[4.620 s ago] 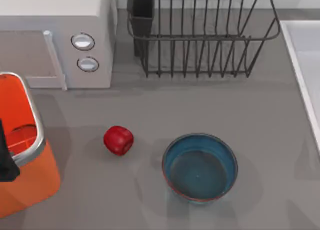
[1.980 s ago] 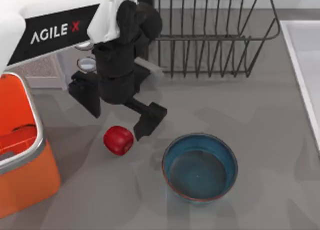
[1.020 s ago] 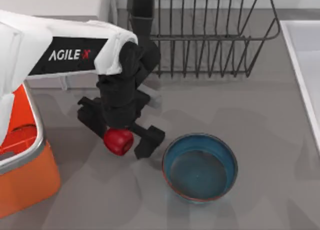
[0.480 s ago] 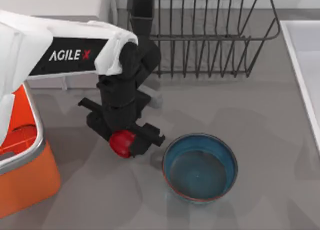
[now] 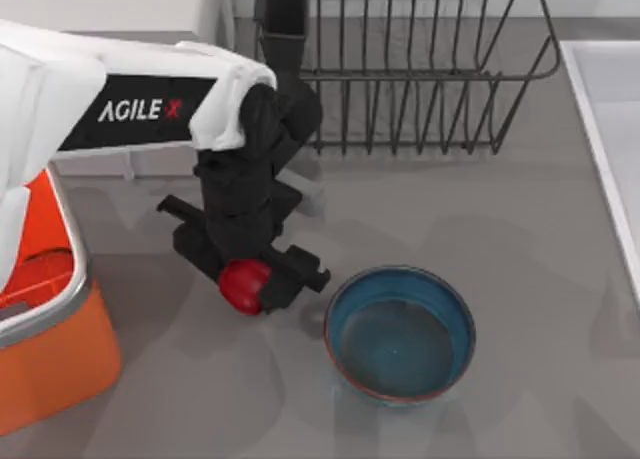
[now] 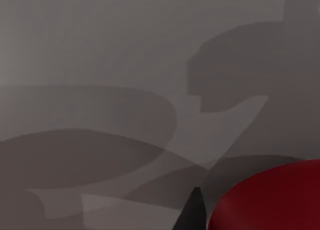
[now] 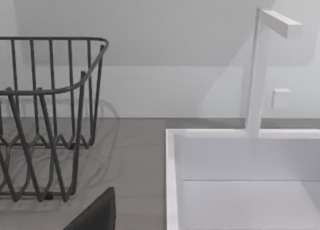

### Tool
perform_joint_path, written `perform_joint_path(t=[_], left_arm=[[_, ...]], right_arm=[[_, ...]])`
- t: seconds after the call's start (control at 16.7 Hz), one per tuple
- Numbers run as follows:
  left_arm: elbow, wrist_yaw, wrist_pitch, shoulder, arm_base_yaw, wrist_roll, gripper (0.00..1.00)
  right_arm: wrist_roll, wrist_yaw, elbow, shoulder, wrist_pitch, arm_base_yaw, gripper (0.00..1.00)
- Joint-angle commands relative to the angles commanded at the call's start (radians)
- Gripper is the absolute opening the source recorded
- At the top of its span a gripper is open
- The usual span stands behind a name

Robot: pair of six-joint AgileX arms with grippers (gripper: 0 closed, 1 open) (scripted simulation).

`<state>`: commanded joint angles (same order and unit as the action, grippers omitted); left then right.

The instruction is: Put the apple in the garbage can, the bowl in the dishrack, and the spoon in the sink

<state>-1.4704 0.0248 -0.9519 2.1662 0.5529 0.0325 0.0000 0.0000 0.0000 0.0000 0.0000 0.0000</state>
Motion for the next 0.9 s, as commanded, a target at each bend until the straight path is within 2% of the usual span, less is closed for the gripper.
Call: perform_joint_path(t=[0.06, 0.24, 0.66, 0.9], left_arm=[[-0.003, -0.021, -0.004, -0.013, 0.003, -0.009, 0.0], [-0.039, -0.02, -0.045, -0.021, 0.006, -0.009, 0.0], [-0.235, -0.02, -0.335, -0.101, 0.007, -0.013, 0.0], [-0.255, -0.021, -0.359, -0.115, 0.006, -0.013, 0.0]], right_arm=[[0.0, 0.0, 0.0, 0.0, 0.0, 0.0, 1.0], [0.0, 0.0, 0.0, 0.0, 0.0, 0.0, 1.0], [0.0, 0.0, 0.0, 0.0, 0.0, 0.0, 1.0], [0.0, 0.0, 0.0, 0.0, 0.0, 0.0, 1.0]])
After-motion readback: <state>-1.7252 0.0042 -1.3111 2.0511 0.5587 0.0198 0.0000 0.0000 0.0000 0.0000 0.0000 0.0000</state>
